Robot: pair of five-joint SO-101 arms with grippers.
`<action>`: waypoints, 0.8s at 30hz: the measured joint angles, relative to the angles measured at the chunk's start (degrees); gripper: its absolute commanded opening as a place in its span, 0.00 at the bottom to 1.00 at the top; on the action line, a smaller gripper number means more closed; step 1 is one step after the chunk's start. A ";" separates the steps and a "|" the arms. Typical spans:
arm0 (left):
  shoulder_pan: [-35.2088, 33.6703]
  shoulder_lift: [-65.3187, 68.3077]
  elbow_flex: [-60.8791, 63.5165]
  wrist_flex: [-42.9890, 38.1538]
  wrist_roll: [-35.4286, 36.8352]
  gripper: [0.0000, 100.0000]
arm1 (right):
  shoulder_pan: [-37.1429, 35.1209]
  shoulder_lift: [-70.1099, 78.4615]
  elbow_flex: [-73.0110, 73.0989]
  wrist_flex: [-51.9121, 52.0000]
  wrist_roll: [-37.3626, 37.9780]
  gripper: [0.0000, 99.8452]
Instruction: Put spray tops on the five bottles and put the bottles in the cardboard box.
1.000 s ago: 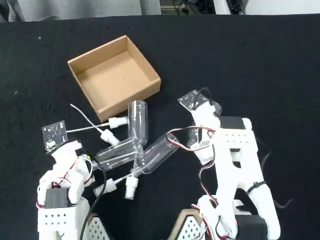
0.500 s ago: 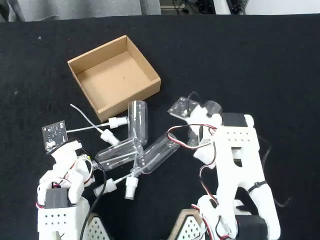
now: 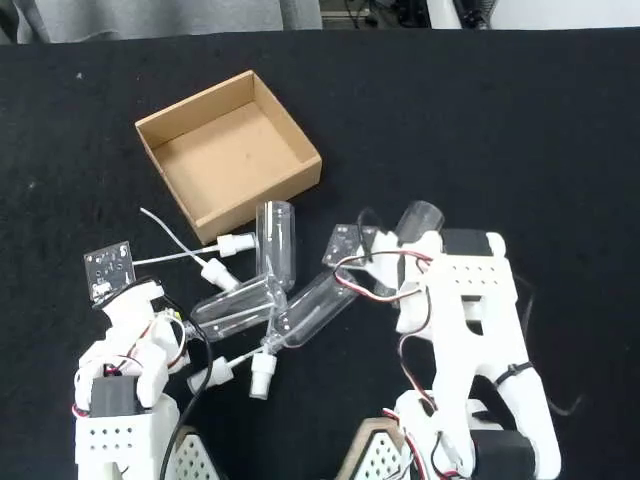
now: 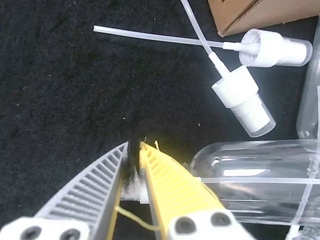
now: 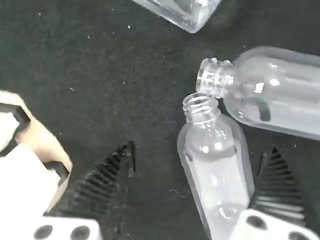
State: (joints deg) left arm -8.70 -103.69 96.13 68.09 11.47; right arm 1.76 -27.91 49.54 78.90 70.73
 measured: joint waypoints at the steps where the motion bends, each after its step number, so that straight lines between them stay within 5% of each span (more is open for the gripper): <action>1: 0.00 0.00 0.00 0.00 0.00 0.03 | 0.00 0.00 0.00 0.00 0.62 0.35; 24: 0.00 0.00 0.00 0.00 0.00 0.03 | 6.68 0.00 1.23 -2.20 11.60 0.35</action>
State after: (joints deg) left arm -8.70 -103.69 96.13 68.09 11.47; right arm 8.44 -27.91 50.77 76.70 82.33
